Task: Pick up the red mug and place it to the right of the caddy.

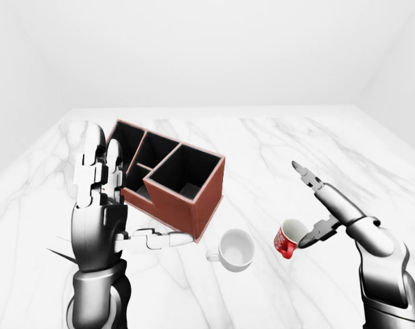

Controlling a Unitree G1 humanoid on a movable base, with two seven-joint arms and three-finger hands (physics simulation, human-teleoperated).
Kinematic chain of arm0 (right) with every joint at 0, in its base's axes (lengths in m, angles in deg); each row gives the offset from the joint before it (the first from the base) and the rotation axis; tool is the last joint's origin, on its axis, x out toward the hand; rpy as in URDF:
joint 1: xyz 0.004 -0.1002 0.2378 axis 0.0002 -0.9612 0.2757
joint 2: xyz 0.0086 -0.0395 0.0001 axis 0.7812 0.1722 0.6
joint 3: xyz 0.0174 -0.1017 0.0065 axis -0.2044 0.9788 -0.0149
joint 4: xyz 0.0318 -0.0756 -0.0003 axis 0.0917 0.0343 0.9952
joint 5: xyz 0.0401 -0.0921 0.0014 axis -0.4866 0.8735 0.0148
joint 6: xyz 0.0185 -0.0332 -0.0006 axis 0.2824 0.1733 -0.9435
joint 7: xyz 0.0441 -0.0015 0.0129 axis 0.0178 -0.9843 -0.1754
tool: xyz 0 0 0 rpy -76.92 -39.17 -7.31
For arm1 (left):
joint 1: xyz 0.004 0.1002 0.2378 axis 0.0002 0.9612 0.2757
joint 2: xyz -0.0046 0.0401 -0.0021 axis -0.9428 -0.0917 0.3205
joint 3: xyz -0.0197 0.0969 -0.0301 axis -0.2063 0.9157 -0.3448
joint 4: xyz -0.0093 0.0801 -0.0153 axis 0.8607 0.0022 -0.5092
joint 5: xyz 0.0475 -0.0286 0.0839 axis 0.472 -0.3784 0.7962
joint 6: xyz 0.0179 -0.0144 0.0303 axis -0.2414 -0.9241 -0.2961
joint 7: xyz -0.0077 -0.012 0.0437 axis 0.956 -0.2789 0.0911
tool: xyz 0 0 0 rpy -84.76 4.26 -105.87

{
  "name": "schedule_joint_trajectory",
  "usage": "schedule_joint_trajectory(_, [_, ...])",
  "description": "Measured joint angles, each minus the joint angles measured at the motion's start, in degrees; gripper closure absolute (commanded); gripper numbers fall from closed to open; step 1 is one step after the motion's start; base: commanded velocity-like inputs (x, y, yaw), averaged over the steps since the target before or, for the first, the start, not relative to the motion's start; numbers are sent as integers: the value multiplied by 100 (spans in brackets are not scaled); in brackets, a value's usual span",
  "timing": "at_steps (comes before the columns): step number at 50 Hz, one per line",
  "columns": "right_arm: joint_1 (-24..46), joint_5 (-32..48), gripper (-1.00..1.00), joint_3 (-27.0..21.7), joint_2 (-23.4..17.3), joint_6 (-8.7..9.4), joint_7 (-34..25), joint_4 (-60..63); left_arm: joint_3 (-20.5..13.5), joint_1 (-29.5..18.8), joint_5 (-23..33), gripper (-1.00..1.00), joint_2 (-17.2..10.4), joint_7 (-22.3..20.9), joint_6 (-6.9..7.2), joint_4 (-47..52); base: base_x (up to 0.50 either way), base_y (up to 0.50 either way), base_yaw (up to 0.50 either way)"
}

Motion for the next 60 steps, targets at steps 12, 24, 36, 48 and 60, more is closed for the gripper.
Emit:
schedule_joint_trajectory(12, [-197, 32, -100, -67, 35, 0, 0, -470, 9, 8, 9, -100, -3, 0, 0, -35, 0, 0, 0])
schedule_joint_trajectory(24, [-279, 23, -100, -107, 15, 0, 0, -820, 26, 25, 25, -100, -3, 4, 0, -41, 0, 0, 0])
schedule_joint_trajectory(36, [-309, 44, -100, -69, 5, 0, 37, -1173, 10, 23, 23, -100, -3, -3, 0, -11, 0, 0, 0])
schedule_joint_trajectory(48, [-262, 23, -100, -15, -26, 0, 131, -1480, 1, 31, 21, -100, 0, -3, 0, -24, 0, 0, 0])
schedule_joint_trajectory(60, [-166, -13, -100, 41, -87, 0, 232, -1769, -22, 26, 13, -100, 0, -9, 0, -15, 0, 0, 0])
